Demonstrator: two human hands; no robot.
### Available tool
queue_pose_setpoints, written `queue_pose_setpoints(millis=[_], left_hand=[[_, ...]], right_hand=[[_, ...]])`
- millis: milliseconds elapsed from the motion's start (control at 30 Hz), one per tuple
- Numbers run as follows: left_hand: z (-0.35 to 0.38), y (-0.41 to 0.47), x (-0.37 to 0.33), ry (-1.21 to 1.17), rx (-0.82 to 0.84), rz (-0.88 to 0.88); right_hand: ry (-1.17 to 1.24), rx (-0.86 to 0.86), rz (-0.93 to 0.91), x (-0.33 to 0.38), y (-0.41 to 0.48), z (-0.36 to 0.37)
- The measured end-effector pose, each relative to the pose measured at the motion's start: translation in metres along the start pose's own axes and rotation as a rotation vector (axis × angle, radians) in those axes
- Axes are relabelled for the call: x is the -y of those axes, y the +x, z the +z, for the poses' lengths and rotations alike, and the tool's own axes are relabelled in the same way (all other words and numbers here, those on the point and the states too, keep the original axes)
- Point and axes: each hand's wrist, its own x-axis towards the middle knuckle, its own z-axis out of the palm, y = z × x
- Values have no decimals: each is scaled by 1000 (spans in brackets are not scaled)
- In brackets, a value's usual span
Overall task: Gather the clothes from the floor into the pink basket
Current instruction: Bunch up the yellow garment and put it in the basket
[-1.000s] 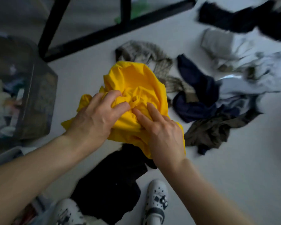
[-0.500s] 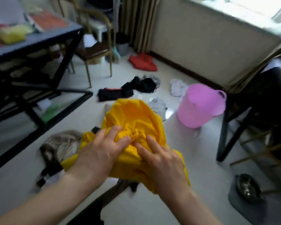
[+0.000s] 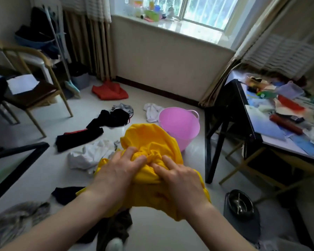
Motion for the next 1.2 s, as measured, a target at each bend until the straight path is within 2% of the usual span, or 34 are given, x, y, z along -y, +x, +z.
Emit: queue_pose_setpoints(millis=[333,567,867,1200], left_hand=[[-3,184,14,6,71,153],[38,327,-3,-6,114,205],[99,501,-44,-123,157,45],[155,665,-31,-239,201,-7]], right_hand=[[50,-47,113,-100,121,-18],[64,-55,139,-215,202,-2],[98,-117,74,-389,318,6],[68,-6,167,-491,444,16]])
